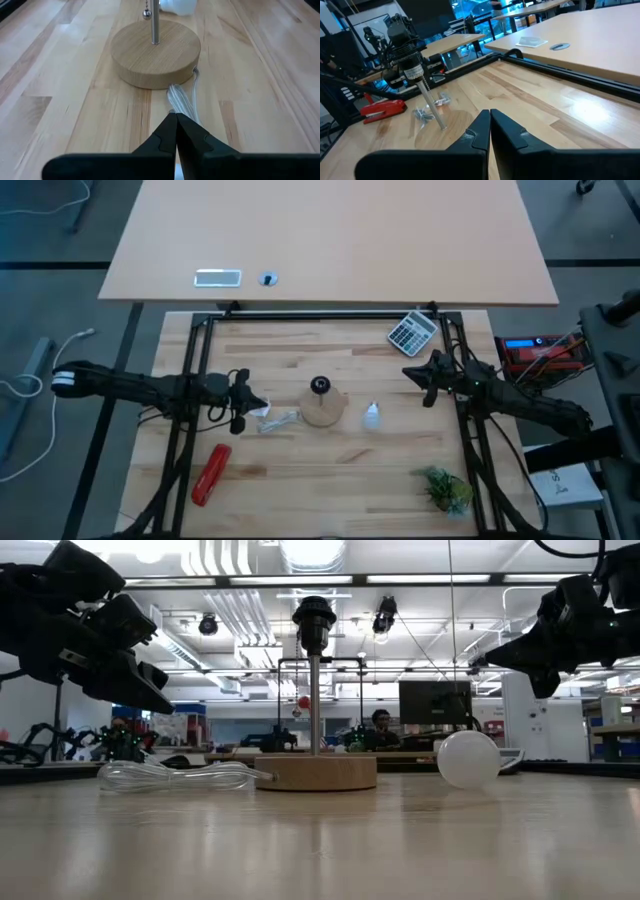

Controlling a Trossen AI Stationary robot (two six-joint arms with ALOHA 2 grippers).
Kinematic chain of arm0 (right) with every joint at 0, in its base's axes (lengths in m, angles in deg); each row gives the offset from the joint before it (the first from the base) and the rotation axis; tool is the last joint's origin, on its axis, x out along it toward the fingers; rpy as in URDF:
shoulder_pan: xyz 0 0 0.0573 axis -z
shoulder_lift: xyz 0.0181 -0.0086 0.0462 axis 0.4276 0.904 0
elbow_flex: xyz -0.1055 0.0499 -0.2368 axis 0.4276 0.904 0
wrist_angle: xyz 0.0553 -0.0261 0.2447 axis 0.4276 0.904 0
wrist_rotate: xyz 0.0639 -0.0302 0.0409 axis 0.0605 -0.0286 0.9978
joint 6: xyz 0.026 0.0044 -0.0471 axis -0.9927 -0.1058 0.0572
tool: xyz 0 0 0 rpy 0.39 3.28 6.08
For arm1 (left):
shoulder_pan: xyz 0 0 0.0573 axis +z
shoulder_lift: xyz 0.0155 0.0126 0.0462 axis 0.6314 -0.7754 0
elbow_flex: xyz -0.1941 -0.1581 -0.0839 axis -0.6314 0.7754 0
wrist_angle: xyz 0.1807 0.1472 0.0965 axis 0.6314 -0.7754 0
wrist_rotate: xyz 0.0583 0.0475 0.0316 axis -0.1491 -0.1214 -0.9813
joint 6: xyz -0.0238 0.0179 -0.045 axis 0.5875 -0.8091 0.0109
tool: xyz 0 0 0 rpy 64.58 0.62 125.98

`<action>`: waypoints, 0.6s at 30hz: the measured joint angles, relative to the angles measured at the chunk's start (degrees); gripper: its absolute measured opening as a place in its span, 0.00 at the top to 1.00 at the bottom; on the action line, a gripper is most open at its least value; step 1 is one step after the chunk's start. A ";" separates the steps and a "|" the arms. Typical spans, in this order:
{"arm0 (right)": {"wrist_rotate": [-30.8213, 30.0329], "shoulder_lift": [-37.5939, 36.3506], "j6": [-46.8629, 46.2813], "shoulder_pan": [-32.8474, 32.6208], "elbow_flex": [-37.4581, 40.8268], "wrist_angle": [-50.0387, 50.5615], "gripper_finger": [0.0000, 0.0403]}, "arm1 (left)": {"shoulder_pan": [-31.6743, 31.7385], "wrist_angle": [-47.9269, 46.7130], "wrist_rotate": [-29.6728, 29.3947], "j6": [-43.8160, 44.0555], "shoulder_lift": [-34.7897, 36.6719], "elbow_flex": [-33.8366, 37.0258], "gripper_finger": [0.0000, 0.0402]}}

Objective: Screw lightbulb
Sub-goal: Insert the lightbulb into the brown lamp

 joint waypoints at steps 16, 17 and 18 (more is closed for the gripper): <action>0.00 0.00 0.00 -0.02 0.02 0.00 0.98 | 0.02 0.03 0.01 0.00 -0.12 0.00 1.00; -0.01 0.00 0.00 -0.01 0.01 0.00 0.98 | 0.01 0.03 0.00 0.00 -0.22 0.00 1.00; -0.02 0.00 0.00 -0.02 0.01 0.01 0.98 | 0.02 0.00 0.01 0.00 -0.30 0.00 1.00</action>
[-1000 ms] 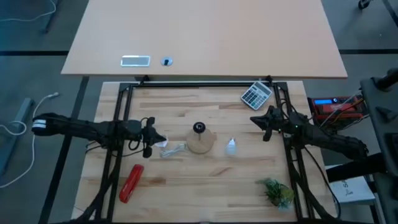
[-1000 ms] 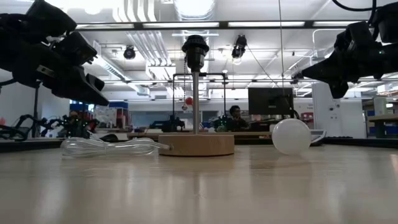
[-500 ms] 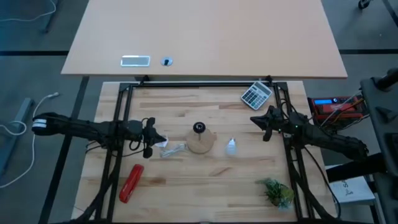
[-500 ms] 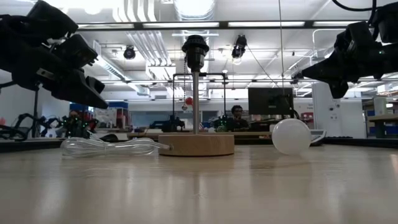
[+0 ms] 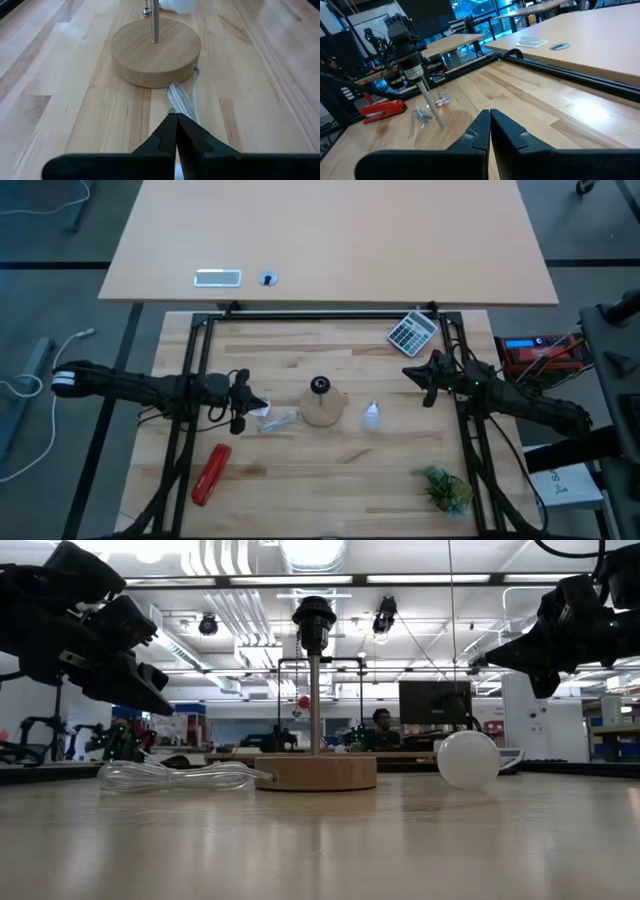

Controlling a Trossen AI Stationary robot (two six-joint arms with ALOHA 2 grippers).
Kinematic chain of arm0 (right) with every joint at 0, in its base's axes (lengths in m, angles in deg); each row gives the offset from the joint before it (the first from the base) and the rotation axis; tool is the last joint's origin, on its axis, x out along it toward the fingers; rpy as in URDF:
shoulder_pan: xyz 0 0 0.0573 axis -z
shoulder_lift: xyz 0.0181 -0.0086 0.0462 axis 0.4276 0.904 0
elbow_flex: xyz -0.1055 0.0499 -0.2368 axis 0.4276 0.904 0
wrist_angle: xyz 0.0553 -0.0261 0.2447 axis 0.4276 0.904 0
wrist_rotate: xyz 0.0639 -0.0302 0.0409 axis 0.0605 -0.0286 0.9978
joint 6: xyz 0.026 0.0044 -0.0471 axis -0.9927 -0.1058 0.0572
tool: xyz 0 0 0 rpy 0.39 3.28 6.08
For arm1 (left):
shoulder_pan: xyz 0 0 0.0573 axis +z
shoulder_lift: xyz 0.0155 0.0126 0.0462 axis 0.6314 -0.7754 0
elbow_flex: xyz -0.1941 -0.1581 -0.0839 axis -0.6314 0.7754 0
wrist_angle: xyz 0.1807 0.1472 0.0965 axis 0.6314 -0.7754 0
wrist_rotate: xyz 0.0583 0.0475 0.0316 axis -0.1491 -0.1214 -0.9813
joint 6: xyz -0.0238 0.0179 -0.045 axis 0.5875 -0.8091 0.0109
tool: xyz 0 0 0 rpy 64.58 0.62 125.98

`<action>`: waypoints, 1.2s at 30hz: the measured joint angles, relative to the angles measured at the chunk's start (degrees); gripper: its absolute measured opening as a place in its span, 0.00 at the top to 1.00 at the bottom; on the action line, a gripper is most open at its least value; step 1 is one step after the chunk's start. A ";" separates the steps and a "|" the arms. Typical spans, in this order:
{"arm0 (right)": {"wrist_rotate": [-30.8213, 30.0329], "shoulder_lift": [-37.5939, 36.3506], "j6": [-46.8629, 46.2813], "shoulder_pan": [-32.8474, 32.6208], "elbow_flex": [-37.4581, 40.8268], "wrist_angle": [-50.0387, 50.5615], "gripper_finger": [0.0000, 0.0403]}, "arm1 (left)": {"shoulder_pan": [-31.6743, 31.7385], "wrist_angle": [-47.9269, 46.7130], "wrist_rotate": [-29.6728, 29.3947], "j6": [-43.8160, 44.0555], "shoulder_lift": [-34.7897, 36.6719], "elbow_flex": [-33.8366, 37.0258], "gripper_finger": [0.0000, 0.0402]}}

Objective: Screw lightbulb
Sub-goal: Insert the lightbulb into the brown lamp

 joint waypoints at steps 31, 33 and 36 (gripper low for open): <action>0.00 0.00 0.00 0.02 -0.01 -0.03 0.98 | -0.02 9.90 1.12 8.74 0.86 -4.23 1.00; 0.00 0.00 -0.18 0.01 0.01 -0.03 0.98 | -0.02 8.36 1.16 5.25 0.97 -6.94 1.00; -0.03 0.00 -0.90 0.00 0.01 -0.16 0.98 | -0.02 6.48 1.27 -0.51 0.97 -11.80 1.00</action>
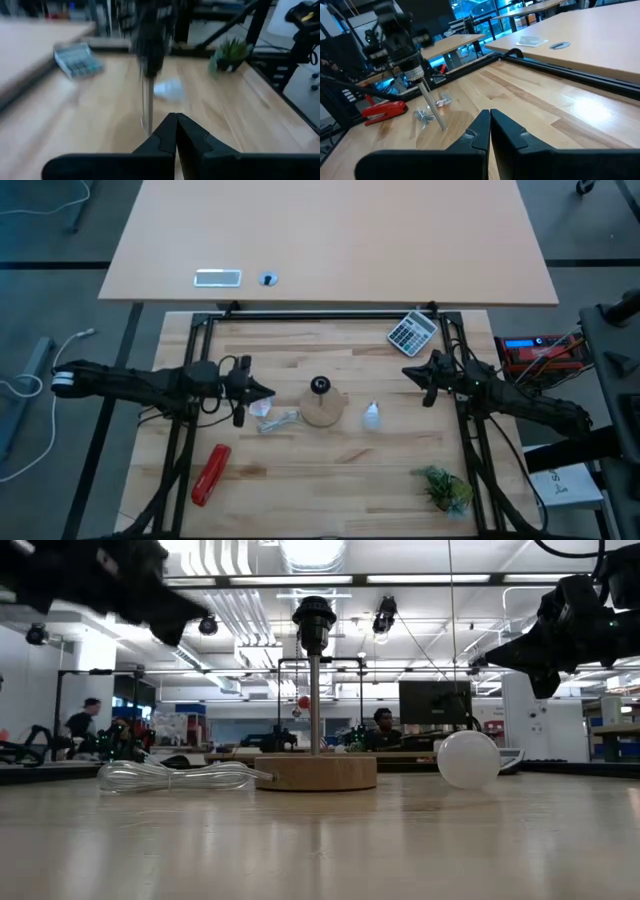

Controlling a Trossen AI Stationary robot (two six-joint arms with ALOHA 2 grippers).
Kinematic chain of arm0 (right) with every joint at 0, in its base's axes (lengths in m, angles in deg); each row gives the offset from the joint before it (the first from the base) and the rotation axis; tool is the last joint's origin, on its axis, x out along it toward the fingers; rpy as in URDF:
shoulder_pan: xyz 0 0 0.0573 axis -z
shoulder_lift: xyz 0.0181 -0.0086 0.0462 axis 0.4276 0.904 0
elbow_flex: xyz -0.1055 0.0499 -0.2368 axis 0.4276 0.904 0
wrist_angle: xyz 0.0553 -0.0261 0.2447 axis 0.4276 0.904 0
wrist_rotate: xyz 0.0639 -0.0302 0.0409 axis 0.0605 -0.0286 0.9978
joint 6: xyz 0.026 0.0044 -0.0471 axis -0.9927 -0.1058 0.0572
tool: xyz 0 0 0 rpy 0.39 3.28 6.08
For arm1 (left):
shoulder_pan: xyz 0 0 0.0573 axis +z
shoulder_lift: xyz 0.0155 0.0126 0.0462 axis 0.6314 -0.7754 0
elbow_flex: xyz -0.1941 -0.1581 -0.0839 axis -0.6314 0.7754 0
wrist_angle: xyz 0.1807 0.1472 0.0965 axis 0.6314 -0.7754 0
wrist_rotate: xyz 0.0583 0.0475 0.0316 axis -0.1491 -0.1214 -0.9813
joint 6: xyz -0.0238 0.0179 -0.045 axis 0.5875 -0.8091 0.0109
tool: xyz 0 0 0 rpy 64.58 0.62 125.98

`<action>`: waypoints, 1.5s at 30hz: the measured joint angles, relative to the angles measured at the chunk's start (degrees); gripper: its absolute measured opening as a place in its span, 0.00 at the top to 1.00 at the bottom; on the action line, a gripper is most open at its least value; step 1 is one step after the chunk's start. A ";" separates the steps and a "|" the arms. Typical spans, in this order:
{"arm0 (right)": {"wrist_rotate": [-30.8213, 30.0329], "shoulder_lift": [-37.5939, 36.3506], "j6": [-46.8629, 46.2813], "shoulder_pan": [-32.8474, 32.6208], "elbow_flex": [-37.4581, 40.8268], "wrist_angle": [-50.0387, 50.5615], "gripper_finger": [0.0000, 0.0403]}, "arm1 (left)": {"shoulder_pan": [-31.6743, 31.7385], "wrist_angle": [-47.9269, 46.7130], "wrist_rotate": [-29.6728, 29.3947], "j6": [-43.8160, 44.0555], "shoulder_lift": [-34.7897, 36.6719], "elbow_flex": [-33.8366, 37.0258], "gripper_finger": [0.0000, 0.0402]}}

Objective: Screw lightbulb
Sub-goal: Insert the lightbulb into the brown lamp

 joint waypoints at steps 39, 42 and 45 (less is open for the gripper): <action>16.95 8.20 10.99 -3.21 -22.47 18.58 0.98 | -0.97 -19.75 0.43 11.03 -13.11 -21.91 1.00; 16.69 9.12 8.99 -5.03 -22.25 18.96 0.98 | -2.27 -20.81 6.97 12.73 -12.42 -23.14 1.00; 15.04 10.51 6.84 -6.76 -22.02 18.97 0.98 | -5.58 -19.85 10.54 11.13 -10.77 -25.17 1.00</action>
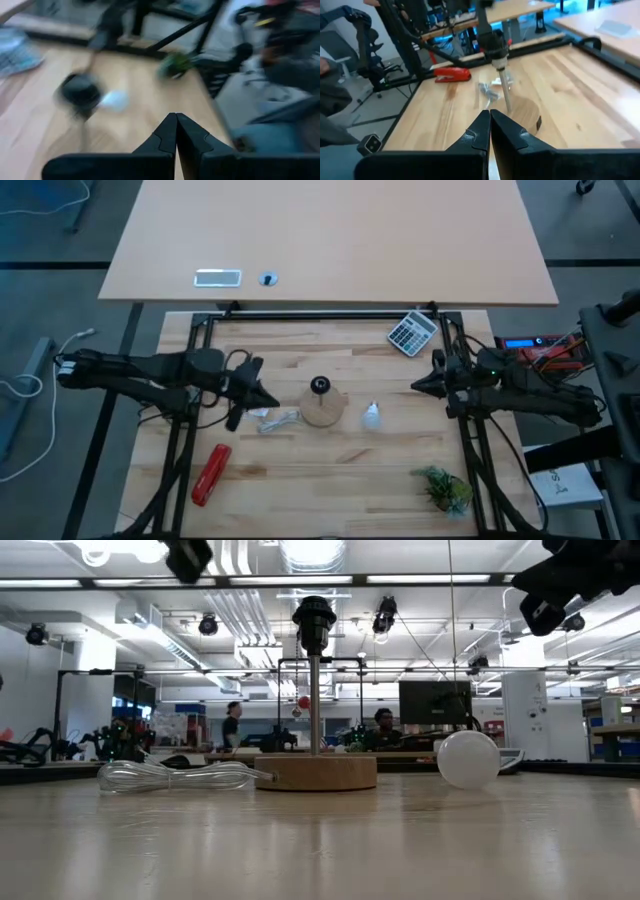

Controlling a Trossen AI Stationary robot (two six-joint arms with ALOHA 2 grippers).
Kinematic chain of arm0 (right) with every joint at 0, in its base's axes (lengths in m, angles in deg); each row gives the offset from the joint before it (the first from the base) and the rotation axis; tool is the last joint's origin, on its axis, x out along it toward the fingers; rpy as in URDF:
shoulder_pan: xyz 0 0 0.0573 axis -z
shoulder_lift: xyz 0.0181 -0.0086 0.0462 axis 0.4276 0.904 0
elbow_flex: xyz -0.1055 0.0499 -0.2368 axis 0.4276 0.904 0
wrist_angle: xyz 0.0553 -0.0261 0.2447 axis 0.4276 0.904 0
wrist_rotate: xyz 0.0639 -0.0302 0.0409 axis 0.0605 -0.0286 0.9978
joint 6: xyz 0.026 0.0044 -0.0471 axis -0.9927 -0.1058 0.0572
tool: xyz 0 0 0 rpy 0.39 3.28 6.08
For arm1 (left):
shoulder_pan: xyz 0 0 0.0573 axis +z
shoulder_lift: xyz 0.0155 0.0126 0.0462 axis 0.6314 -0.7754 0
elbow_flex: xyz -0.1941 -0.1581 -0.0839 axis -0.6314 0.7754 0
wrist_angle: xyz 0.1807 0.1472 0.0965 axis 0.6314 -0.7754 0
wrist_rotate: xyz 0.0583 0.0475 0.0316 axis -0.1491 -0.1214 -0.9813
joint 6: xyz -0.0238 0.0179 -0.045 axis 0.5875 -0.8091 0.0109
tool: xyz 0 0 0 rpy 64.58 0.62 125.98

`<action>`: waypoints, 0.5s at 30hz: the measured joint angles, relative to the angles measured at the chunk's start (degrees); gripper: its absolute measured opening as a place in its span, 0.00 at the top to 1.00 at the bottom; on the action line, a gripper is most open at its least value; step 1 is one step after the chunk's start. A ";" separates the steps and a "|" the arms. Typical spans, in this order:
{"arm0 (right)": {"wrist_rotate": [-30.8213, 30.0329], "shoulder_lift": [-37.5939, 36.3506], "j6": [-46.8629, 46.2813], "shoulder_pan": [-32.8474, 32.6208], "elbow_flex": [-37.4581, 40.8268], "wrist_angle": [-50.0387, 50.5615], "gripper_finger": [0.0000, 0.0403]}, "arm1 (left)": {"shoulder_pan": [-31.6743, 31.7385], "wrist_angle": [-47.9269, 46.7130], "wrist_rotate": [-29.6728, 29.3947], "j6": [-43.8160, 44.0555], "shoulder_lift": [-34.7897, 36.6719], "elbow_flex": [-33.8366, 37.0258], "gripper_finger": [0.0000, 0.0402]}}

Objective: Screw lightbulb
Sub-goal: Insert the lightbulb into the brown lamp

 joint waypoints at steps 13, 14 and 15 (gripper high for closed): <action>-0.53 8.61 0.96 -4.50 -1.09 -1.20 0.98 | -23.45 11.51 -28.88 -5.18 -3.79 0.05 1.00; -0.55 8.99 2.13 -4.50 -1.52 -1.34 0.98 | -24.06 11.50 -31.27 -6.92 -4.32 -0.20 1.00; -0.53 9.34 2.96 -4.50 -1.90 -1.38 0.98 | -24.31 11.47 -33.18 -9.17 -4.86 -0.38 1.00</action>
